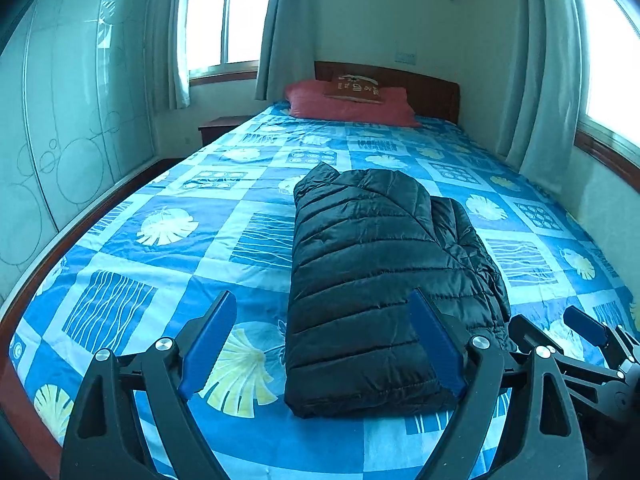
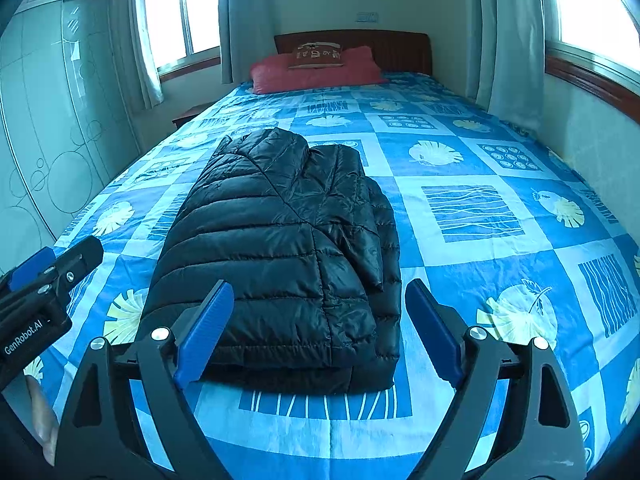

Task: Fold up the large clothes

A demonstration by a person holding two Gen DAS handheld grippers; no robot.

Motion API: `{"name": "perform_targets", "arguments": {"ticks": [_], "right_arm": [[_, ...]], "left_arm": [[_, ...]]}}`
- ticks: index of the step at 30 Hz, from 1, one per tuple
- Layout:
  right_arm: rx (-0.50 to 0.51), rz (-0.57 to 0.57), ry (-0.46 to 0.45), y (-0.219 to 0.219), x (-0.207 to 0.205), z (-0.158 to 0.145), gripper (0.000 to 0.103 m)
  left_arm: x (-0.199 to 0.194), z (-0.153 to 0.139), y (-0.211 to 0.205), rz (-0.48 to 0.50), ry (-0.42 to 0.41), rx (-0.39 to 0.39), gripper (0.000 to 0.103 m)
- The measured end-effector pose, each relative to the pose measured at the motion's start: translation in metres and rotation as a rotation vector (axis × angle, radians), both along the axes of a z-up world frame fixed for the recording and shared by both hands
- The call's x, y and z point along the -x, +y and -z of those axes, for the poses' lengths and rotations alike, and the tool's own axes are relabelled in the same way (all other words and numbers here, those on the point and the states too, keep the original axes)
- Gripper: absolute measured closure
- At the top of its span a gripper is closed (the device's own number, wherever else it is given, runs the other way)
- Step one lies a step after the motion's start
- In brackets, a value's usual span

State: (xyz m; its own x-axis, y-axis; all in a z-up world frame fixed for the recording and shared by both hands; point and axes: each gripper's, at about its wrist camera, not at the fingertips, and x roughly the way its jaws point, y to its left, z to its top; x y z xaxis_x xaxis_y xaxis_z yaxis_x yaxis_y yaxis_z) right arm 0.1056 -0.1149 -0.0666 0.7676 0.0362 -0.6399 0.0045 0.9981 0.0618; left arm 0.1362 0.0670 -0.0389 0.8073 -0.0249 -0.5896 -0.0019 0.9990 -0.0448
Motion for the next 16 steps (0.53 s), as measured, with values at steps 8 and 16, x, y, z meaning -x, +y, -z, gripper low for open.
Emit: {"name": "perform_targets", "arguments": {"ticks": [8,16], "right_arm": [[-0.005,-0.003,0.013,-0.002,-0.002,0.006,0.016],[-0.015,0.023,0.016,-0.017,-0.006,0.011,0.016]], "left_arm": [[-0.003,0.009,0.004,-0.026,0.023,0.019,0.015],[-0.018,0.022,0.013,-0.049,0.048,-0.005,0.015]]}}
